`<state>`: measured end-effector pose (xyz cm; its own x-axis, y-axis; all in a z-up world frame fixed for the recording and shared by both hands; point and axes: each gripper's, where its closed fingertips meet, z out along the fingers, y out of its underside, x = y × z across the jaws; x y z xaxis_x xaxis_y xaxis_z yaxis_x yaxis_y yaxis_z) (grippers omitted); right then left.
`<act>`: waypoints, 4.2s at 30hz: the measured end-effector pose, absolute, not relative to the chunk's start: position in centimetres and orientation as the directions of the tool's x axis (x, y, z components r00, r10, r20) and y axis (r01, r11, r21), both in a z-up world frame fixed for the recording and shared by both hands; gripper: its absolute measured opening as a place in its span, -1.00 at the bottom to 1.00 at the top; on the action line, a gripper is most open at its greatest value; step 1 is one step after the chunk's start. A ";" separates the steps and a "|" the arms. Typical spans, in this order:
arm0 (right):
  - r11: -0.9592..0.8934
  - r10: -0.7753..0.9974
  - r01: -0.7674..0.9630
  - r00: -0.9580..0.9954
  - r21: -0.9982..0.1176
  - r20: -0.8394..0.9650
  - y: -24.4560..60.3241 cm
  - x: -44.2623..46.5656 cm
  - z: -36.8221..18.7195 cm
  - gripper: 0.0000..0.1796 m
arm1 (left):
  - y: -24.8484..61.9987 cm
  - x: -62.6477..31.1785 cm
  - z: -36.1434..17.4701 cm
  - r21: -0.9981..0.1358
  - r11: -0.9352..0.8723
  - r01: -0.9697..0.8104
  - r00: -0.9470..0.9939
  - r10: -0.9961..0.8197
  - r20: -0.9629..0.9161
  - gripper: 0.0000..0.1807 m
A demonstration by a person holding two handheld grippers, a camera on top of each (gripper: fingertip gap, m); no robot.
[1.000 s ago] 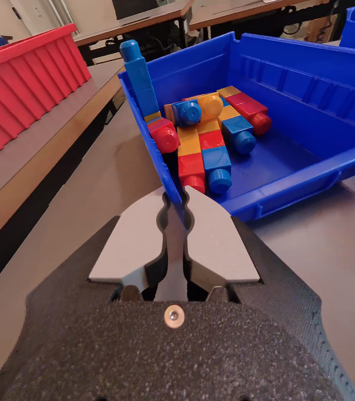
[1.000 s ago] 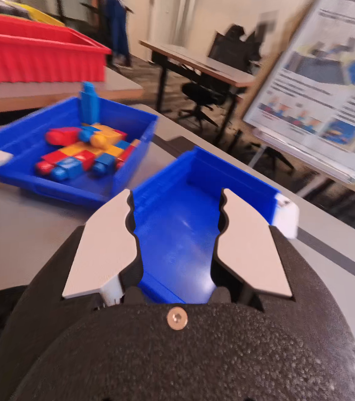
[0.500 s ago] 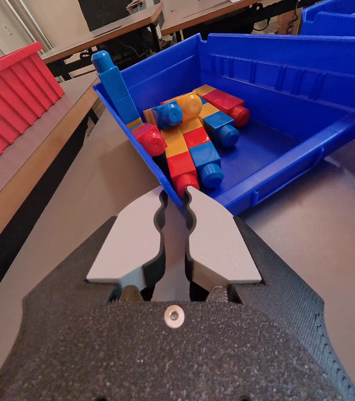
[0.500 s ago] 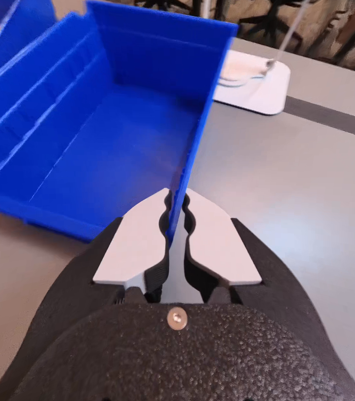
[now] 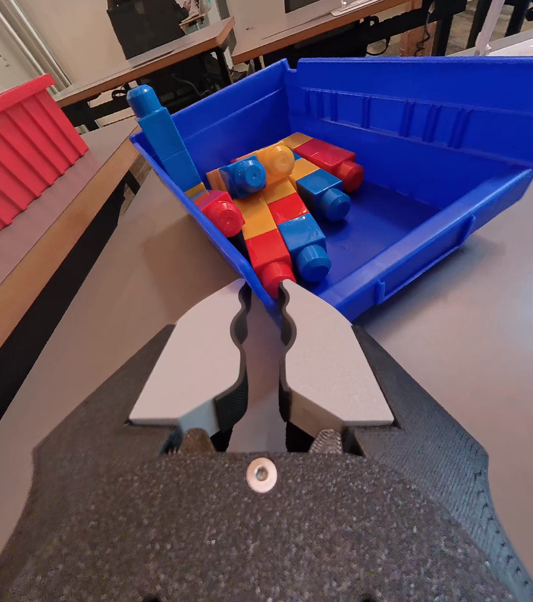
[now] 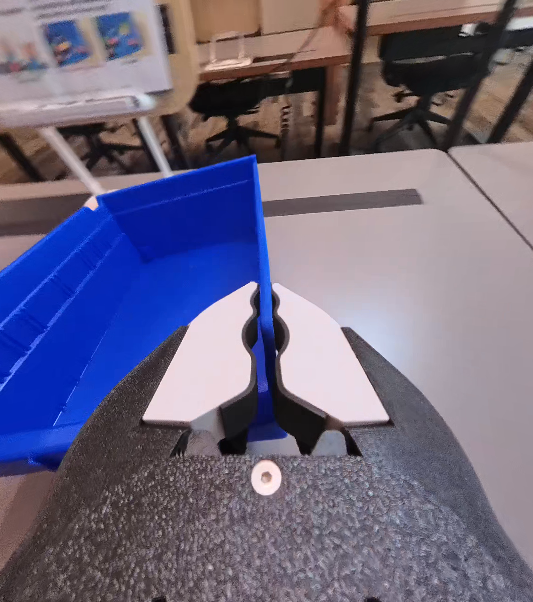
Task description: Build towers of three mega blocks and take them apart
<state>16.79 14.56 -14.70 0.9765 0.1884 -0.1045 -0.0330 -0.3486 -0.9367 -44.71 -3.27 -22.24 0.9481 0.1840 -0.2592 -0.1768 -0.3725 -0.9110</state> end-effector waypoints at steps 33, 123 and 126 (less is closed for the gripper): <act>-0.306 -0.203 -0.134 0.977 -0.943 -0.073 19.0 25.7 -20.7 -0.93 | -2.7 -46.9 -22.3 -0.897 -0.401 -0.184 0.910 0.274 -0.310 -0.87; -0.108 0.982 0.081 -0.147 -0.991 -0.119 -1.2 -9.9 -15.9 -0.53 | 0.3 -7.1 -13.4 -0.984 -0.022 -0.175 0.287 -0.957 -0.030 -0.59; -0.118 0.990 0.047 -0.069 -0.992 -0.121 1.0 -8.4 -14.7 -0.33 | 1.3 -8.9 -15.3 -0.960 -0.028 -0.280 0.338 -0.938 -0.071 -0.59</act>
